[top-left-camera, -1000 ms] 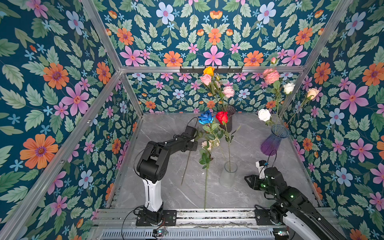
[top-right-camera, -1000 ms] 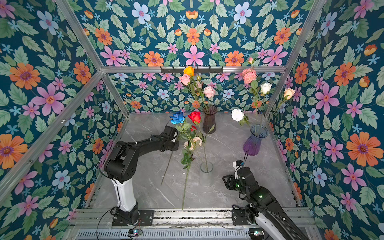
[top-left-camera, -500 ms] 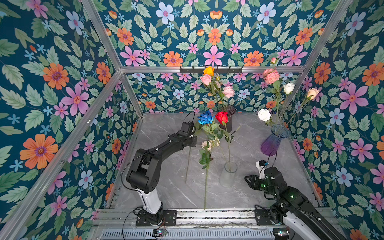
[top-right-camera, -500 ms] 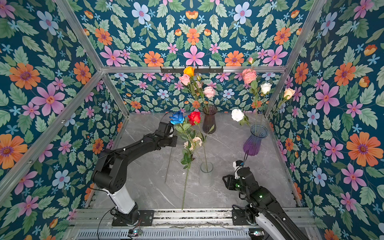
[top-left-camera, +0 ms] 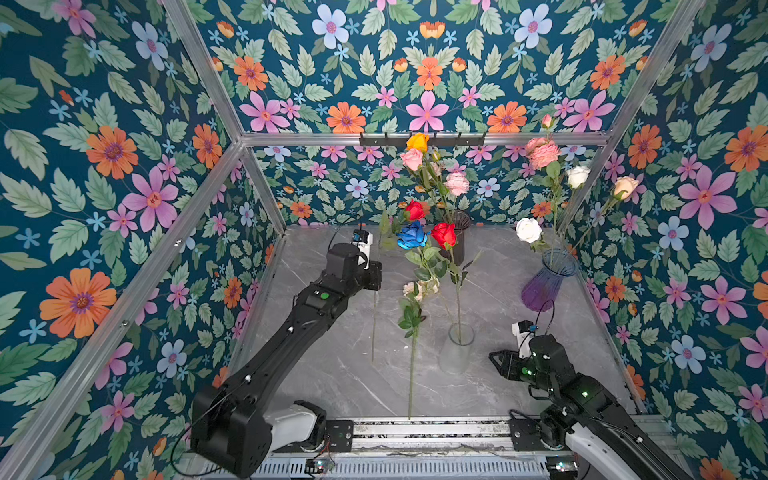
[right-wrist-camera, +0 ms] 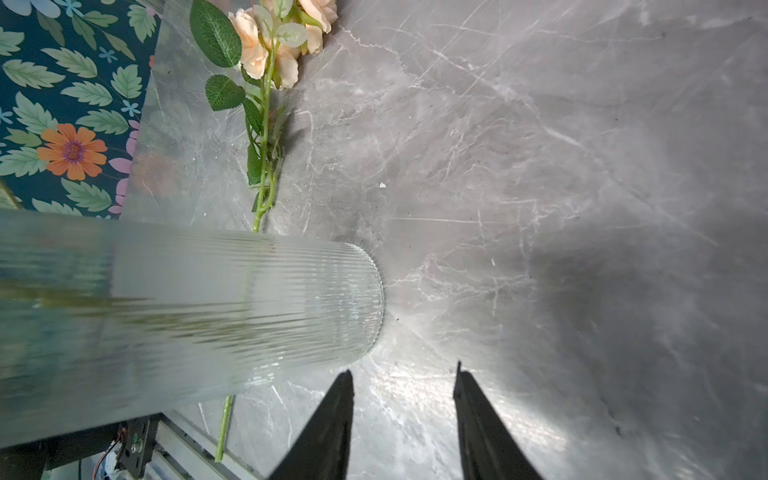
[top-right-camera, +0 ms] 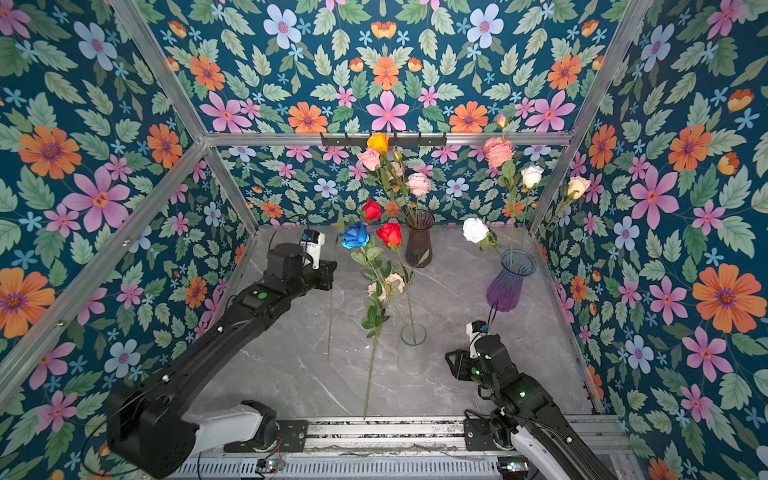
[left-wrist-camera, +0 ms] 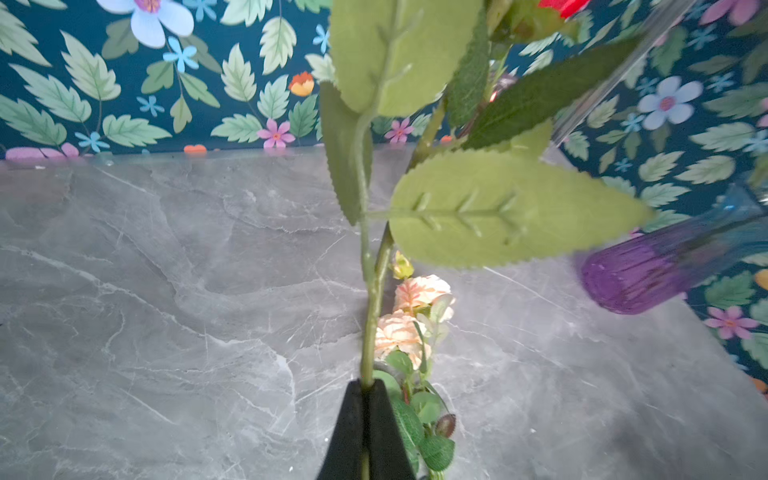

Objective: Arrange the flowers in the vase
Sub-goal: 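Lift the second red rose upright with the left gripper, then carry the red rose across toward the purple glass vase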

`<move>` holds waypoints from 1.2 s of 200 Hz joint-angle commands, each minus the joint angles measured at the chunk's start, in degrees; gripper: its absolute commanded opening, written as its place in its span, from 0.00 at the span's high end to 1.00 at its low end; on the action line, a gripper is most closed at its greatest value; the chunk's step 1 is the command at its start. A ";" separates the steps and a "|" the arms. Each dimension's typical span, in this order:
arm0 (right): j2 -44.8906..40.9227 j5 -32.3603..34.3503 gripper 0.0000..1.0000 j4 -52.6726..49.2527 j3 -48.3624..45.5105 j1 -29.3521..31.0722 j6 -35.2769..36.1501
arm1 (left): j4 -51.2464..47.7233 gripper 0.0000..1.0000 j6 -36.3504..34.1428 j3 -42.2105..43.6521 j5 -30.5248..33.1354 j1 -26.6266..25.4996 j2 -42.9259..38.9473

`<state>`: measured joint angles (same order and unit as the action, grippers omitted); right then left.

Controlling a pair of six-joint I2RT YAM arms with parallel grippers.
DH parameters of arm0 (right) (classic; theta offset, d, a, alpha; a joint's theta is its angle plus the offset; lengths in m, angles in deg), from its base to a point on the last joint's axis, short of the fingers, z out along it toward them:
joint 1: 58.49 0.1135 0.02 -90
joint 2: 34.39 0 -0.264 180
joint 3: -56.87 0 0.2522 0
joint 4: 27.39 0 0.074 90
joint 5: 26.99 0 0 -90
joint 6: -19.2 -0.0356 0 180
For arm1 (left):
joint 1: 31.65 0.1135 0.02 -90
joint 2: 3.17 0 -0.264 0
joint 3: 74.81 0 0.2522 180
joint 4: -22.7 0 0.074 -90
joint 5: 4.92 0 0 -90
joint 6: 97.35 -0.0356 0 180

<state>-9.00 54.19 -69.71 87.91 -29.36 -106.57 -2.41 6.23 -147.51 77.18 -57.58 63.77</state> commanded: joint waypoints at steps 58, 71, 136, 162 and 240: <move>1.59 -2.87 0.58 2.89 -0.25 0.06 1.05 | -3.76 1.00 6.30 8.03 -6.10 -0.02 -33.70; 2.23 -2.96 0.58 3.07 -0.26 0.04 1.05 | 0.92 1.00 8.34 9.54 -10.24 -0.01 -37.99; 2.66 -1.30 0.58 2.47 -0.04 0.04 0.31 | 30.44 1.00 22.85 15.42 -24.57 0.01 -39.98; 1.52 -0.17 0.58 1.77 -0.21 0.02 -0.17 | 44.88 1.00 29.11 17.54 -26.76 0.00 -36.70; 2.61 -0.01 0.58 2.02 -0.01 0.05 -0.30 | 74.01 0.88 37.05 20.02 -29.47 -2.61 -21.83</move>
<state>-6.51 53.82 -68.05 87.67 -29.36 -106.66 57.50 41.45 -128.12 48.27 -58.74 38.98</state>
